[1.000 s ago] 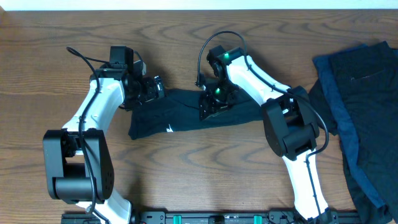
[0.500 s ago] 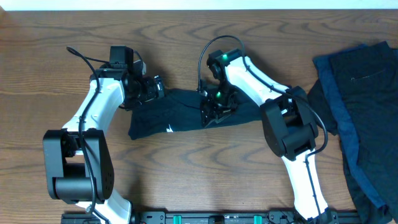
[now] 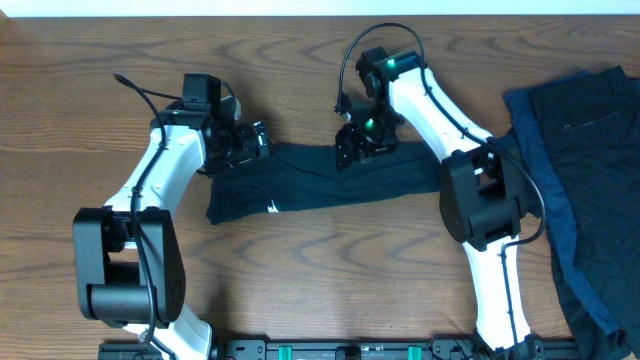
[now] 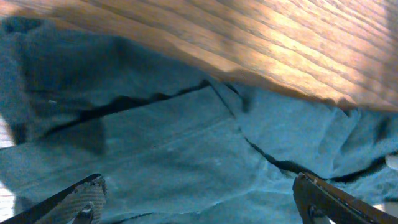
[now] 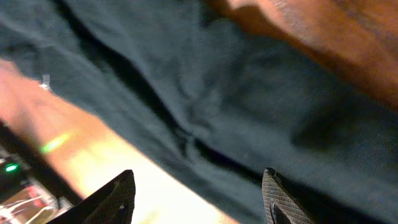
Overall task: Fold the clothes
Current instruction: 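Adjust the right gripper's grip on the T-shirt center while left holds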
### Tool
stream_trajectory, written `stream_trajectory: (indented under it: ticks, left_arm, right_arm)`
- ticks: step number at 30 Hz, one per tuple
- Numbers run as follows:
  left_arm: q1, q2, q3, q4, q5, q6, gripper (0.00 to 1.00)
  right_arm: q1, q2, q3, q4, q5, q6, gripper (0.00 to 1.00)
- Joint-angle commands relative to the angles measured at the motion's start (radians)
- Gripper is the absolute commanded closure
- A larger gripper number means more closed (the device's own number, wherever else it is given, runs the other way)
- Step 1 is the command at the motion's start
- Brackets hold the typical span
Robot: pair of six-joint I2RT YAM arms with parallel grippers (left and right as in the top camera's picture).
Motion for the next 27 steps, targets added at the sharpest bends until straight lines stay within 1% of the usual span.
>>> stream_trajectory:
  ticks: [1,11,17,22,27]
  left_arm:
    - [-0.011,0.013,-0.005,0.001,-0.003,0.006,0.03]
    - [-0.011,0.013,-0.005,0.000,-0.010,0.006,0.03]
    - [-0.011,0.013,-0.005,0.001,-0.010,0.006,0.03]
    - [-0.011,0.013,-0.005,0.001,-0.013,0.006,0.03]
    - [-0.011,0.013,-0.005,0.000,-0.013,0.006,0.03]
  right_arm:
    - [-0.003,0.008,-0.045,0.040,0.035,-0.015,0.36]
    - [-0.002,0.008,-0.065,0.065,0.032,-0.023,0.36]
    - [0.002,0.008,-0.065,-0.003,0.028,-0.023,0.41]
    - [0.002,0.008,-0.065,-0.068,0.028,-0.028,0.43]
    - [0.004,0.008,-0.065,-0.090,0.029,-0.042,0.47]
